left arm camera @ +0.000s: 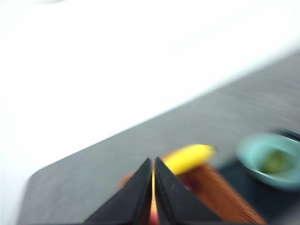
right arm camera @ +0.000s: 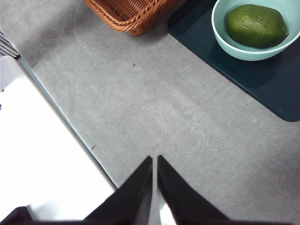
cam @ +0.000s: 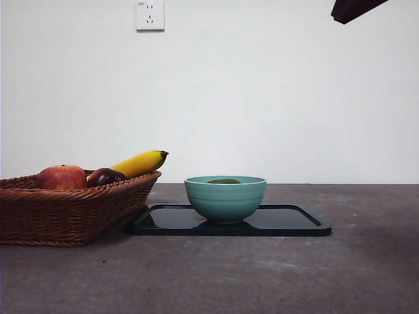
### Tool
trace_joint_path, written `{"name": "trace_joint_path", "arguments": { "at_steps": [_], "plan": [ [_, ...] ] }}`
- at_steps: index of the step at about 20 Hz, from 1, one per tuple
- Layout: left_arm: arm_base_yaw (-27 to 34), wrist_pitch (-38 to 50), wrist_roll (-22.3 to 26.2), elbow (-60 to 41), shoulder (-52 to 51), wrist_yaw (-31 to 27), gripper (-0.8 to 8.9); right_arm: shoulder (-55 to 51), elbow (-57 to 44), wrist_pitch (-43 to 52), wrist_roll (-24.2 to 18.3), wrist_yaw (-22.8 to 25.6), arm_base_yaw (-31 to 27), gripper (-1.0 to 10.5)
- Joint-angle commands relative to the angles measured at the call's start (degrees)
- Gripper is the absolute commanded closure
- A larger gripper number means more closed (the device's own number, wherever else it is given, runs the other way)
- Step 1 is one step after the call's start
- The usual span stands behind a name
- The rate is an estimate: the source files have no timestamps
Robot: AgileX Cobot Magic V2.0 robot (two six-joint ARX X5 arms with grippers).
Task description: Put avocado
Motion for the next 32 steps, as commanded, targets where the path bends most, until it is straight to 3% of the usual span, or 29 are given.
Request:
{"name": "trace_joint_path", "arguments": {
  "at_steps": [1,3,5,14,32],
  "plan": [
    [1.5,5.9,-12.7,-7.0,-3.8,-6.7,8.05,0.4,0.5,0.6,0.5,0.0,0.6,9.4],
    [2.6,6.4,-16.8,-12.5,-7.1,-12.3,8.05,0.4,0.5,0.6,0.5,0.0,0.6,9.4],
    [3.1,6.4,-16.7,-17.8,-10.3,-15.0,8.05,0.4,0.5,0.6,0.5,0.0,0.6,9.4],
    [3.5,7.4,-14.9,-35.5,-22.7,-15.3,8.05,0.4,0.5,0.6,0.5,0.0,0.6,9.4],
    [3.5,7.8,-13.7,-39.9,-23.7,-15.3,8.05,0.4,0.5,0.6,0.5,0.0,0.6,9.4]
  ]
}}
